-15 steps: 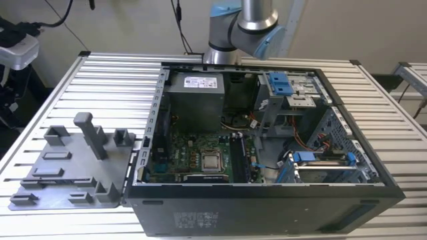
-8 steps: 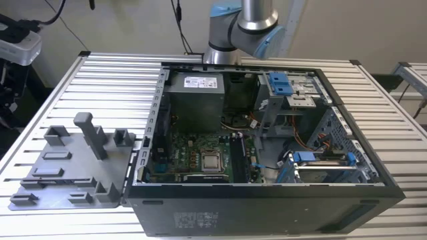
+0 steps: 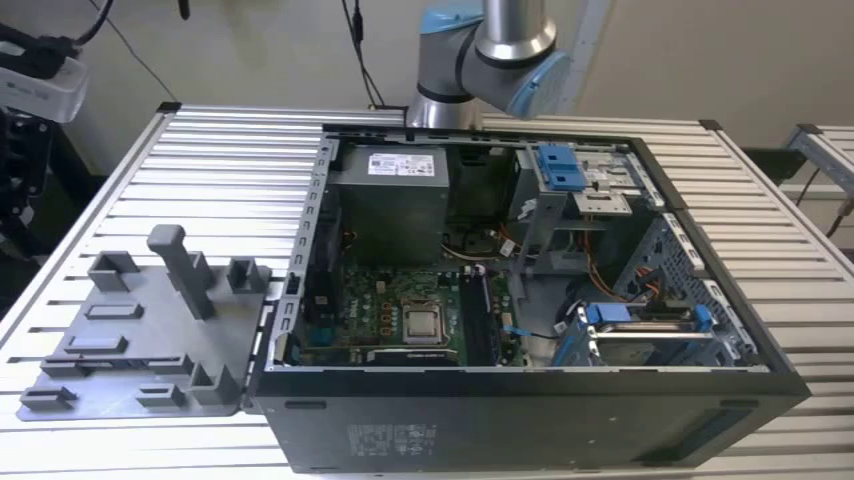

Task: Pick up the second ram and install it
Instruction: 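Pick up the second ram and move it above second insertion slot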

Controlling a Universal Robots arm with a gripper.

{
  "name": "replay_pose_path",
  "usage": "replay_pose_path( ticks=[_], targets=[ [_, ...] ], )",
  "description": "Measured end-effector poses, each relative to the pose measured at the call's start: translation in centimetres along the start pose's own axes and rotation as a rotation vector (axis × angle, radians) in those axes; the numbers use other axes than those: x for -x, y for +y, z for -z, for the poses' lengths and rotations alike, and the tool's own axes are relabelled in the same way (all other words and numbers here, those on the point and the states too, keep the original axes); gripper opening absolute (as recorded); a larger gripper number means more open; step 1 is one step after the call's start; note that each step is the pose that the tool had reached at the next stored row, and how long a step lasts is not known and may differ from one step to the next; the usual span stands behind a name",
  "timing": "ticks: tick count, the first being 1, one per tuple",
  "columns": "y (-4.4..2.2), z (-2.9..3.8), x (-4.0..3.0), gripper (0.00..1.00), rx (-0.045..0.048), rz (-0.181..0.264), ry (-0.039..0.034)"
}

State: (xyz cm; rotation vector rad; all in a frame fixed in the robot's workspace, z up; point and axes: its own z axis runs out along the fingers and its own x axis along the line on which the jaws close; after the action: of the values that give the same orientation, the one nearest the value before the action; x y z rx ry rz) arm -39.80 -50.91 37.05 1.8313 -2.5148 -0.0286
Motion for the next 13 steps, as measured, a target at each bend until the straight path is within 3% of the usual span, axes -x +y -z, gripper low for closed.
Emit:
replay_pose_path(
  ticks=[7, 9, 12, 13],
  targets=[
    [0.00, -0.27, 0.00, 0.11, -0.0037, 0.126, 0.0036],
    [0.01, -0.34, 0.00, 0.11, -0.0121, 0.156, 0.0034],
    [-0.01, -0.43, 0.02, 0.11, -0.0324, 0.185, 0.0003],
    [-0.01, -0.46, 0.03, 0.11, -0.0339, 0.186, 0.0000]
  ],
)
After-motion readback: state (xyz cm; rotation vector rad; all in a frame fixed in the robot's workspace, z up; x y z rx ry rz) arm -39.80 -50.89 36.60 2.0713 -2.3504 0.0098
